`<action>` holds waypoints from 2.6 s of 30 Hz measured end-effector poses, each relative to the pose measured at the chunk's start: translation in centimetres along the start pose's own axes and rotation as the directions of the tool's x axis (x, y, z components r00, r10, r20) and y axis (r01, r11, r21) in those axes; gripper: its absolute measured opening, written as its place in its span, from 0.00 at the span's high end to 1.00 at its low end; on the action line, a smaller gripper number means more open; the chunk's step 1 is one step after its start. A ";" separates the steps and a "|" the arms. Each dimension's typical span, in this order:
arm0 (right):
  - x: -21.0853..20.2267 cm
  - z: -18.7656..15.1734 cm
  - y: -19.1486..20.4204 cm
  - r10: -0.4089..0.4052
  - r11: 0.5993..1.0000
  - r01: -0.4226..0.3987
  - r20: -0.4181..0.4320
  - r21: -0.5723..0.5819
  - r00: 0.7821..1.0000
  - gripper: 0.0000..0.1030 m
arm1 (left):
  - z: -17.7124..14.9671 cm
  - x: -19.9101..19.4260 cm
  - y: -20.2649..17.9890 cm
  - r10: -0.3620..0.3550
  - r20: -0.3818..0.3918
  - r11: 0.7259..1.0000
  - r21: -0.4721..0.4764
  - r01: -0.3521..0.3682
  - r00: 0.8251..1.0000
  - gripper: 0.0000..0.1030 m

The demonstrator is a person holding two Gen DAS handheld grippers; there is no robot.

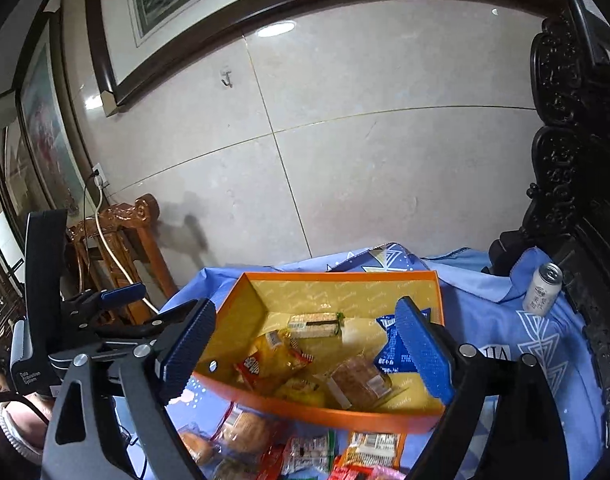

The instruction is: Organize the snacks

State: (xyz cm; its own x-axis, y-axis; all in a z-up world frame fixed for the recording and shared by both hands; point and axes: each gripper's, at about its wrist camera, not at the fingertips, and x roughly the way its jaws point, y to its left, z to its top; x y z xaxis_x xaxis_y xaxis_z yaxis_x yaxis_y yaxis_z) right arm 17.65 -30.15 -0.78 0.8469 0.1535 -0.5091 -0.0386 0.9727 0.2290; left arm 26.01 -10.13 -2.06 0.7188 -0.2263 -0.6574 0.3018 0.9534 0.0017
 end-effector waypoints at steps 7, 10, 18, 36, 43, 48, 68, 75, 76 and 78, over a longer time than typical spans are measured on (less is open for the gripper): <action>-3.4 -2.5 0.8 -0.002 1.000 0.002 -0.003 -0.005 1.000 0.11 | -2.5 -3.3 0.1 -0.023 0.002 1.000 -0.011 0.023 1.000 0.04; -4.6 -4.6 0.5 0.003 1.000 -0.003 -0.037 -0.006 0.999 0.11 | -4.9 -4.6 0.6 -0.026 -0.014 1.000 -0.016 0.026 1.000 0.04; -5.8 -11.8 0.1 0.058 0.994 -0.074 -0.190 -0.077 0.980 0.11 | -12.1 -6.0 2.2 -0.060 -0.092 0.997 -0.047 0.056 0.994 0.04; -0.3 -22.8 1.1 0.034 0.881 -0.283 -0.546 -0.380 0.837 0.30 | -21.5 -6.4 3.9 -0.033 -0.249 0.999 -0.043 0.023 0.968 0.04; 1.4 -24.5 1.6 -0.069 0.796 -0.302 -0.574 -0.524 0.816 0.48 | -22.7 -6.6 4.6 -0.023 -0.267 1.000 -0.019 0.019 0.963 0.04; 2.2 -24.8 1.7 -0.110 0.759 -0.307 -0.577 -0.575 0.809 0.68 | -23.5 -6.7 4.4 -0.031 -0.277 0.998 0.051 0.047 0.960 0.04; -1.7 -24.2 1.4 -0.056 0.905 -0.171 -0.506 -0.390 0.861 0.69 | -25.9 0.0 -1.6 -0.122 -0.467 0.988 0.027 0.152 0.876 0.04; -2.0 -24.2 1.5 -0.040 0.924 -0.156 -0.494 -0.348 0.868 0.69 | -26.4 2.4 -1.8 -0.146 -0.522 0.989 -0.079 0.123 0.840 0.05; -2.0 -24.2 1.5 -0.040 0.925 -0.155 -0.494 -0.347 0.869 0.68 | -26.5 2.5 -1.8 -0.147 -0.525 0.989 -0.079 0.123 0.839 0.06; -2.1 -24.1 1.5 -0.039 0.928 -0.150 -0.489 -0.342 0.871 0.69 | -26.7 2.6 -2.0 -0.152 -0.526 0.988 -0.081 0.128 0.837 0.20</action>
State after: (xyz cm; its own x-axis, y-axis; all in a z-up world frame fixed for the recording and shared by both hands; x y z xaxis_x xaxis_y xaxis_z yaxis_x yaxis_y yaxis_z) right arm 3.03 -24.81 -19.42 0.4801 0.1808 -0.8584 -0.3446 0.9387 0.0050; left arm 10.55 -7.28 -23.94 0.2258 -0.2291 -0.9469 0.3398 0.9294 -0.1439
